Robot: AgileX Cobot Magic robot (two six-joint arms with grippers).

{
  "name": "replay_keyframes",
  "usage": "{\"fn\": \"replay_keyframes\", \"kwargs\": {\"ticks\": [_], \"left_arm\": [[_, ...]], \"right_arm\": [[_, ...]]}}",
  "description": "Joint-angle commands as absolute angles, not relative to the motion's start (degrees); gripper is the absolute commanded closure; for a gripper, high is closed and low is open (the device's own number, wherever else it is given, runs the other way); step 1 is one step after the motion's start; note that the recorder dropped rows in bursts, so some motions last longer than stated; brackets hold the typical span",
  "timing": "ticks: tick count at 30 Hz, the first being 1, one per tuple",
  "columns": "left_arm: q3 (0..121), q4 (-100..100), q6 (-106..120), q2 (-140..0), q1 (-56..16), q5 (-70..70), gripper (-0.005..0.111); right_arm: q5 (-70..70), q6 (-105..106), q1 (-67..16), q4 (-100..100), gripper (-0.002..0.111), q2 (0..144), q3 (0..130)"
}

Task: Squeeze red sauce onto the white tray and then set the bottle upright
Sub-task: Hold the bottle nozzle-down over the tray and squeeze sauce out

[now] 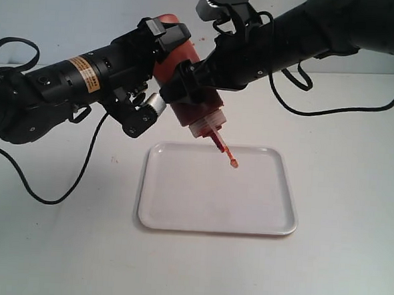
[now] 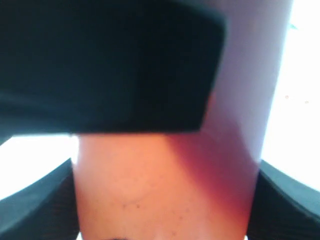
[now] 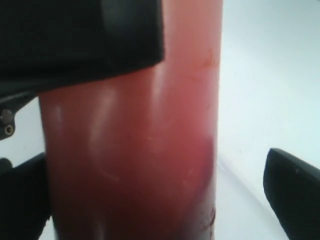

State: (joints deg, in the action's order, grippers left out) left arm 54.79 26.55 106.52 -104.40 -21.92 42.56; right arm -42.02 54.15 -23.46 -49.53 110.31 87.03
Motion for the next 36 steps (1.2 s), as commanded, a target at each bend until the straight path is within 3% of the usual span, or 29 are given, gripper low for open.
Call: {"fn": "replay_keyframes", "kwargs": {"ticks": [1, 7, 10, 36], "left_arm": [[55.6, 24.5, 105.4, -103.4, -22.1, 46.2, 0.107], [55.6, 24.5, 105.4, -103.4, -22.1, 46.2, 0.107], [55.6, 24.5, 105.4, -103.4, -22.1, 46.1, 0.107], [55.6, 24.5, 105.4, -103.4, -22.1, 46.1, 0.107]], "right_arm": [[-41.4, 57.4, -23.6, -51.8, 0.016, 110.2, 87.1], [-42.3, 58.6, -23.6, -51.8, 0.071, 110.2, 87.1], [-42.4, 58.6, -23.6, -51.8, 0.108, 110.2, 87.1], [-42.7, 58.4, -23.6, -51.8, 0.108, 110.2, 87.1]]}}
